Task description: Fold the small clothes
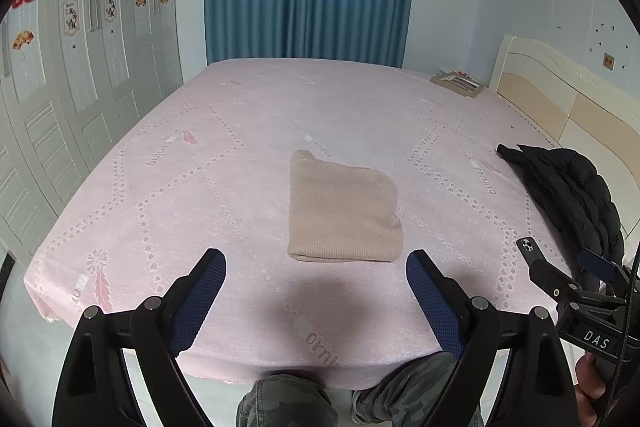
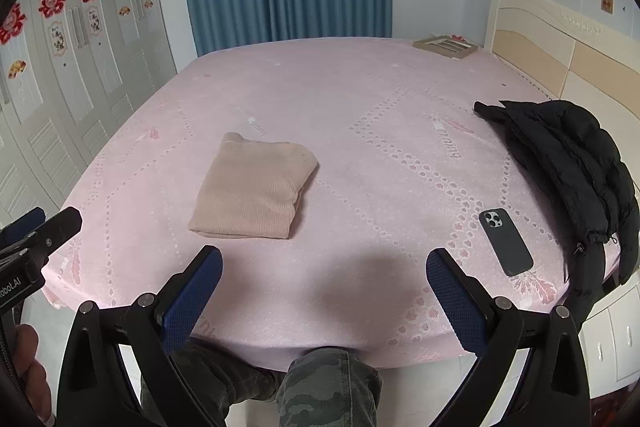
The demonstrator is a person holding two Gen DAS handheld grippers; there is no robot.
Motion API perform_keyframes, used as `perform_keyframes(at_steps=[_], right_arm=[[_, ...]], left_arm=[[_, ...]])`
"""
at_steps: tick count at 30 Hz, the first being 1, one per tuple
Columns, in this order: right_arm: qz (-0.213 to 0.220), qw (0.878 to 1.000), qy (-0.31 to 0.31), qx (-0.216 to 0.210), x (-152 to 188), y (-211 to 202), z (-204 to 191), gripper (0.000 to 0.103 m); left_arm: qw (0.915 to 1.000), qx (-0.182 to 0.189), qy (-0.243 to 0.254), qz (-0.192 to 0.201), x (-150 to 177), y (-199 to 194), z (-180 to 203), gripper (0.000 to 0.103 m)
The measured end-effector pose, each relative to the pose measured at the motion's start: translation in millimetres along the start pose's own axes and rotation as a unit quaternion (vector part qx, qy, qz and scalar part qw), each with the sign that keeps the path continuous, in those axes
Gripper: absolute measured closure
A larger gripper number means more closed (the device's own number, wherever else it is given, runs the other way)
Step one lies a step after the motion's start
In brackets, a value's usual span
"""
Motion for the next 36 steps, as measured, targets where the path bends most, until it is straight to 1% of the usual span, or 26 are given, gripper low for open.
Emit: perform_keyframes(at_steps=[16,36], right_arm=[[0.002,1.0,-0.001,-0.003,-0.5,-2.8,-3.4,0.003],[0.003,1.0,0.002,-0.009,-2.6,-4.3,0.1,0.003]], left_arm=[[1.0,-0.001,-0.006,0.001,-0.6,-1.7,-8.4,0.011],[1.0,-0.002,-0.007,0.001,-0.1,-2.5,-8.3,0.011]])
Point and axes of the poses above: each gripper's, at about its wrist camera, not at the fingertips, and y roughly the way its jaws point, z to its right, x to its underside, the point moved 9 cm from there along y, roughly the way its jaws point, and after that the axes turned 8 degrees about y, right-handed, at the moved point
